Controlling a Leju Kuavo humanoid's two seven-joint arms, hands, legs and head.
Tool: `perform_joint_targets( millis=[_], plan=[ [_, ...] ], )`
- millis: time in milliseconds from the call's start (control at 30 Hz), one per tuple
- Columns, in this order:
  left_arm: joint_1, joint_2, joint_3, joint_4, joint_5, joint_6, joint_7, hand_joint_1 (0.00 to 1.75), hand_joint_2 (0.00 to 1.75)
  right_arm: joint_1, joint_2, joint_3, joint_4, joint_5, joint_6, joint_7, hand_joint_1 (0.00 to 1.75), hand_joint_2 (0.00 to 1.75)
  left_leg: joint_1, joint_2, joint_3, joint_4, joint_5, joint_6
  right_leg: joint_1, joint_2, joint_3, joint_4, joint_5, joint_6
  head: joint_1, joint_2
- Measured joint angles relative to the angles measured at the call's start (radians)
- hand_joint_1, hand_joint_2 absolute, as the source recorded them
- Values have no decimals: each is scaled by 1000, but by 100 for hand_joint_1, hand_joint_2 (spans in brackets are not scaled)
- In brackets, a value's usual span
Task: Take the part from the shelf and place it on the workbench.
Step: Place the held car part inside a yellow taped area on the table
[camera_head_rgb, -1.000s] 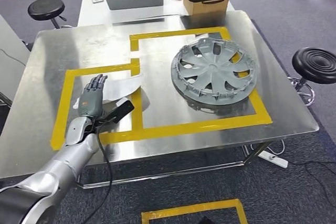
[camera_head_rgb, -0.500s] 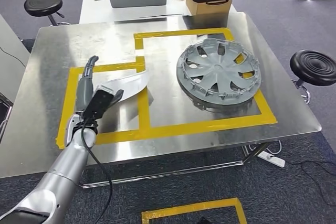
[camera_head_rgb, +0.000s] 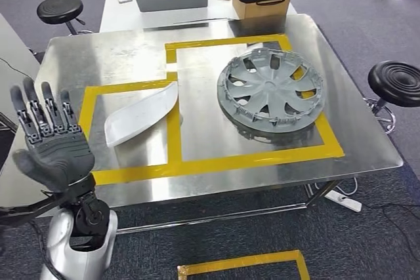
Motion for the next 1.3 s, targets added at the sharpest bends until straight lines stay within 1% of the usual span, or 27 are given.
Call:
perform_joint_targets(
  millis=[33,100,133,167,200,267,300,367,467,500,533,600,633,667,700,733,800,833,867,967,1000,1067,1133,1167,1200,1233,1300],
  plan=[
    [5,0,2,-8,8,-6,14,0,0,0,0,-3,0,-2,-2,0,0,0,1,1,-19,41,-26,-4,-2,-1,1,-1,1,-4,-1,0],
    [19,1,1,-14,15,-24,48,0,0,1,0,-10,0,-8,-6,-1,0,0,1,1,-77,165,-87,-9,-2,-2,0,-1,2,-9,-3,0],
    [28,2,-3,-12,13,-37,61,0,0,1,0,-14,0,-11,-6,-3,0,0,2,1,-100,213,-103,-10,-2,-2,-1,-1,2,-10,-3,0],
    [35,4,-9,-10,7,-53,67,0,0,2,0,-17,0,-12,-6,-5,0,0,2,1,-109,232,-102,-9,-2,-2,-1,-1,2,-10,-4,0],
    [38,6,-17,-7,-1,-73,66,0,0,2,0,-19,0,-13,-5,-7,0,0,2,1,-100,215,-83,-9,-2,-2,-2,-1,3,-9,-4,0],
    [37,10,-40,-3,-17,-116,57,0,0,2,0,-21,0,-13,1,-10,0,0,3,2,-38,107,-24,-6,-3,-2,-1,-1,4,-5,-4,0],
    [35,11,-54,-3,-23,-132,53,0,0,2,0,-22,0,-13,4,-10,0,0,4,2,-6,47,-6,-4,0,-1,-3,2,4,-1,-5,0],
    [36,13,-79,-1,-31,-150,55,0,0,2,0,-24,0,-13,8,-11,0,0,3,1,25,-16,4,4,3,1,-6,2,6,10,-6,0],
    [43,15,-102,6,-35,-153,70,0,0,4,0,-30,0,-16,9,-11,0,0,3,0,26,-25,8,24,2,0,-9,0,4,27,-6,0],
    [44,15,-107,10,-35,-151,78,0,0,5,0,-33,0,-17,8,-11,0,0,4,1,27,-26,10,30,1,-1,-18,19,-10,32,-2,0],
    [44,15,-111,15,-33,-145,90,0,0,5,0,-35,0,-19,8,-10,0,0,5,1,27,-28,11,35,1,-2,-36,59,-35,35,1,0],
    [46,16,-115,32,-30,-122,119,0,0,6,0,-41,0,-23,6,-9,0,0,3,1,27,-28,11,41,1,-3,-93,190,-100,39,7,0],
    [48,16,-115,44,-31,-103,136,0,0,8,0,-43,0,-26,5,-8,0,0,2,1,27,-27,11,42,1,-3,-119,248,-120,40,7,0],
    [50,16,-116,56,-34,-81,151,0,0,9,0,-45,0,-29,3,-7,0,0,1,1,27,-27,11,42,1,-3,-132,277,-124,41,8,0],
    [53,16,-116,68,-42,-51,167,0,0,11,0,-48,0,-31,1,-6,0,0,0,1,28,-27,11,43,1,-3,-126,264,-109,40,8,0],
    [54,16,-116,79,-50,-16,182,0,0,11,0,-51,0,-34,-3,-5,0,0,0,1,29,-27,11,42,1,-3,-100,214,-79,38,8,0],
    [54,16,-116,99,-67,46,203,0,0,10,0,-59,0,-37,-10,-2,0,0,-1,0,31,-26,9,38,1,-3,-27,75,-24,33,8,0],
    [54,16,-116,107,-75,73,212,0,0,9,0,-63,0,-39,-13,0,0,0,-3,0,30,-25,8,33,2,-3,-2,27,-10,29,7,0],
    [54,16,-117,114,-83,99,220,0,0,9,0,-66,0,-41,-16,2,0,0,-4,0,30,-25,9,28,4,-2,9,4,-7,25,7,0],
    [52,16,-126,129,-98,169,235,0,0,11,1,-71,0,-47,-25,6,0,0,-2,0,29,-27,9,10,5,0,8,-2,-2,8,6,0],
    [50,17,-133,132,-98,182,237,0,0,12,2,-73,0,-48,-27,7,0,0,-1,0,22,-13,-2,4,3,-1,9,-4,0,1,6,0],
    [48,18,-146,134,-93,197,240,0,0,11,3,-76,0,-48,-29,7,0,0,0,1,-16,71,-54,-5,0,-2,10,-7,2,-8,4,0],
    [48,21,-158,136,-106,201,229,0,0,11,3,-79,0,-45,-28,5,0,0,1,1,-76,198,-110,-10,-1,-4,9,-7,2,-11,4,0],
    [47,24,-165,137,-128,201,208,0,0,12,3,-80,0,-41,-26,3,0,0,1,1,-94,235,-117,-11,-1,-4,9,-7,2,-11,4,0],
    [45,27,-174,136,-160,200,176,0,0,12,3,-80,0,-34,-23,0,0,0,2,1,-97,238,-106,-12,-1,-4,9,-7,2,-11,4,0],
    [41,30,-186,132,-197,200,136,0,0,12,3,-81,0,-26,-18,-4,0,0,2,2,-81,204,-78,-11,-1,-3,10,-7,2,-11,4,0],
    [26,34,-205,108,-239,193,87,0,0,10,3,-80,0,-14,-10,-10,0,0,2,3,-17,78,-13,-10,0,-3,11,-6,1,-5,4,0]
  ],
)
